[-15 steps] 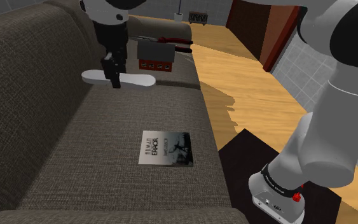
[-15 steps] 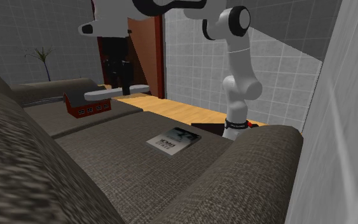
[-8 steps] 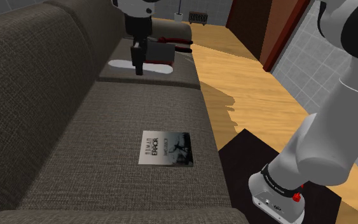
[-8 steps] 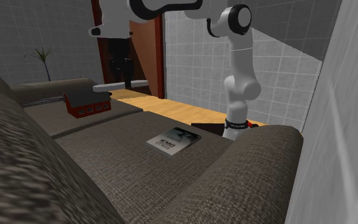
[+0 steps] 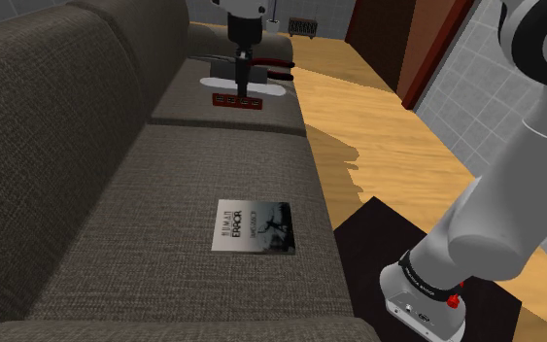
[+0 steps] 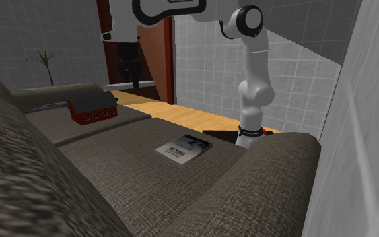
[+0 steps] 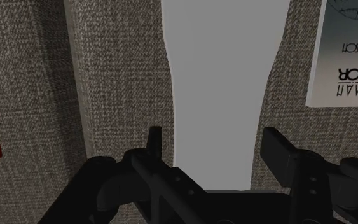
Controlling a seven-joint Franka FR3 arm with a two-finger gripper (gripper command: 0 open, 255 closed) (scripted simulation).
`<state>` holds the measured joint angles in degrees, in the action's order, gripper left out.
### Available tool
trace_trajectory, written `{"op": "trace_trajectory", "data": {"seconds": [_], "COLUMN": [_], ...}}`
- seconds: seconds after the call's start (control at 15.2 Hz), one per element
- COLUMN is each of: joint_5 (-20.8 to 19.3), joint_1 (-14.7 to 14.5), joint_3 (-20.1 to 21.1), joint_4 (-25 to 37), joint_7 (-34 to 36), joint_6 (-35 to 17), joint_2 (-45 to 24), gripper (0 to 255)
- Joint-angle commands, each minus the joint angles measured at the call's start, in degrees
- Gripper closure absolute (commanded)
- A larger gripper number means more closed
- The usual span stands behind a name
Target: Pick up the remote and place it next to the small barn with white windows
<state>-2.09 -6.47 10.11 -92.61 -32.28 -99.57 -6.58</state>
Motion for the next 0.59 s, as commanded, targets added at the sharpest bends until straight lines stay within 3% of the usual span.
{"op": "trace_trajectory", "data": {"seconds": [0.0, 0.53], "joint_5": [0.13, 0.53], "joint_1": [1.36, 7.04], "joint_3": [-1.05, -5.45], "joint_4": [-0.42, 3.23], "joint_7": [-2.52, -12.68], "joint_6": [-0.44, 0.3], "joint_2": [0.08, -2.62], "gripper": [255, 255]}}
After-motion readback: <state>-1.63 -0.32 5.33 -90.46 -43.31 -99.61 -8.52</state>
